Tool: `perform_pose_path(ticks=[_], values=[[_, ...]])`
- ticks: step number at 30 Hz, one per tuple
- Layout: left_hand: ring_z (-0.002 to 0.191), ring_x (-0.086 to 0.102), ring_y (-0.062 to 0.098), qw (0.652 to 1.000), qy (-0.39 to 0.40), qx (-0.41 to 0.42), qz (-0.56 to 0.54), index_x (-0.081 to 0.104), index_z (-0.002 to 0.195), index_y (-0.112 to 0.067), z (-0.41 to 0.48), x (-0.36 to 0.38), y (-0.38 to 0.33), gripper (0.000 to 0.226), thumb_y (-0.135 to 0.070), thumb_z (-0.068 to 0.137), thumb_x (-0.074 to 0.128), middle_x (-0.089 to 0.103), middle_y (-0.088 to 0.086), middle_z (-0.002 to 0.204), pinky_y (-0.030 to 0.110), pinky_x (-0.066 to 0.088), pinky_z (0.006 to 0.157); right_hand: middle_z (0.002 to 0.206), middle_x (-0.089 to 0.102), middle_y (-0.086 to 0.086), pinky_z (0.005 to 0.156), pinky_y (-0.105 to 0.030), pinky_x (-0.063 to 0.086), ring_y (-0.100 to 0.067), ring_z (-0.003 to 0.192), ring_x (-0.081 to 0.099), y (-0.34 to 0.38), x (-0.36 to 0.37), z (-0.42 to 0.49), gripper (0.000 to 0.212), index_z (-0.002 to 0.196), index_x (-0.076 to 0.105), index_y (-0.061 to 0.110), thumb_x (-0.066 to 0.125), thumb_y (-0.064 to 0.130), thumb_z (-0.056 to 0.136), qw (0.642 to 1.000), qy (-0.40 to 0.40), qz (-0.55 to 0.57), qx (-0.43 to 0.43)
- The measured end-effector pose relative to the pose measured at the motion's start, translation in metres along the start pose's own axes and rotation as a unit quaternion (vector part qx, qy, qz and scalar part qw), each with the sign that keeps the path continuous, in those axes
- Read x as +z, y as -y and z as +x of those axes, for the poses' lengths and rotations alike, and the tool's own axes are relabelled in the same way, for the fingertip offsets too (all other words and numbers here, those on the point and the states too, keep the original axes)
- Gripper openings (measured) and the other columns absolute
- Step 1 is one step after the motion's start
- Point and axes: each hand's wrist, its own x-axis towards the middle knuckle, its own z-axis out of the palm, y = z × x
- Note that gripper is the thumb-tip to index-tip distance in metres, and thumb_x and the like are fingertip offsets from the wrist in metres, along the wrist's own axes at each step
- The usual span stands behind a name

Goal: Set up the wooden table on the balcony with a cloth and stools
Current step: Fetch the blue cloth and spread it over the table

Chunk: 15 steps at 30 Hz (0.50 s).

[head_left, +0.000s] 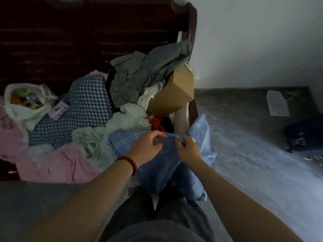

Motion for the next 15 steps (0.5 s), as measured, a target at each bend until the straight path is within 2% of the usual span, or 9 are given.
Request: perform_pose_path(ticks=[2, 4, 6, 9, 11, 13, 15], values=[[0.099, 0.053, 0.007, 0.999, 0.012, 0.029, 0.009, 0.056, 0.109, -0.027, -0.003, -0.005, -0.006, 0.026, -0.01, 0.089, 0.056, 0.055, -0.009, 0.11, 0.016, 0.044, 0.074, 0.068, 0.059, -0.001, 0.063, -0.023, 0.046, -0.012, 0.066, 0.056, 0.008, -0.002, -0.012, 0.034, 0.075, 0.056, 0.01, 0.056, 0.04, 0.091, 0.999, -0.036, 0.004, -0.014], [0.105, 0.054, 0.011, 0.997, 0.031, 0.063, 0.018, 0.054, 0.114, -0.024, -0.007, -0.007, -0.011, 0.035, -0.01, 0.084, 0.064, 0.053, -0.003, 0.12, 0.028, 0.05, 0.086, 0.071, 0.064, -0.001, 0.066, -0.021, 0.051, -0.01, 0.069, 0.062, 0.017, -0.004, -0.023, 0.039, 0.079, 0.061, 0.011, 0.057, 0.049, 0.088, 0.998, -0.052, 0.006, -0.015], [0.11, 0.054, 0.014, 0.993, 0.06, 0.099, 0.034, 0.052, 0.12, -0.023, -0.013, -0.008, -0.016, 0.048, -0.013, 0.078, 0.071, 0.048, -0.001, 0.128, 0.033, 0.049, 0.093, 0.06, 0.059, 0.007, 0.058, -0.01, 0.043, -0.001, 0.058, 0.055, 0.029, -0.008, -0.034, 0.038, 0.072, 0.061, 0.015, 0.059, 0.049, 0.087, 0.997, -0.074, 0.019, -0.023], [0.109, 0.056, 0.013, 0.981, 0.089, 0.145, 0.096, 0.055, 0.117, -0.029, -0.019, -0.004, -0.019, 0.055, -0.037, 0.066, 0.072, 0.054, -0.005, 0.122, 0.037, 0.05, 0.094, 0.056, 0.054, 0.011, 0.059, -0.016, 0.041, -0.002, 0.056, 0.052, 0.043, -0.011, -0.056, 0.035, 0.068, 0.063, 0.014, 0.06, 0.043, 0.088, 0.994, -0.094, 0.052, -0.024], [0.105, 0.055, 0.019, 0.964, 0.084, 0.164, 0.193, 0.058, 0.108, -0.026, -0.024, -0.001, -0.023, 0.043, -0.041, 0.069, 0.069, 0.058, -0.002, 0.114, 0.041, 0.047, 0.093, 0.048, 0.049, 0.011, 0.051, -0.009, 0.037, 0.0, 0.049, 0.051, 0.049, -0.015, -0.076, 0.042, 0.055, 0.051, 0.017, 0.062, 0.041, 0.088, 0.988, -0.135, 0.062, -0.028], [0.107, 0.048, 0.024, 0.942, 0.076, 0.168, 0.28, 0.059, 0.1, -0.023, -0.032, 0.001, -0.027, 0.027, -0.038, 0.079, 0.064, 0.054, 0.003, 0.113, 0.04, 0.042, 0.095, 0.035, 0.041, 0.011, 0.045, -0.01, 0.035, 0.001, 0.041, 0.046, 0.05, -0.017, -0.096, 0.052, 0.047, 0.036, 0.018, 0.065, 0.036, 0.087, 0.981, -0.174, 0.079, -0.038], [0.108, 0.04, 0.025, 0.932, 0.082, 0.173, 0.309, 0.056, 0.094, -0.028, -0.039, 0.004, -0.028, 0.02, -0.044, 0.082, 0.058, 0.048, 0.003, 0.116, 0.039, 0.038, 0.095, 0.033, 0.04, 0.012, 0.044, -0.011, 0.033, -0.001, 0.039, 0.044, 0.047, -0.017, -0.113, 0.055, 0.045, 0.032, 0.021, 0.066, 0.03, 0.087, 0.973, -0.205, 0.099, -0.043]])
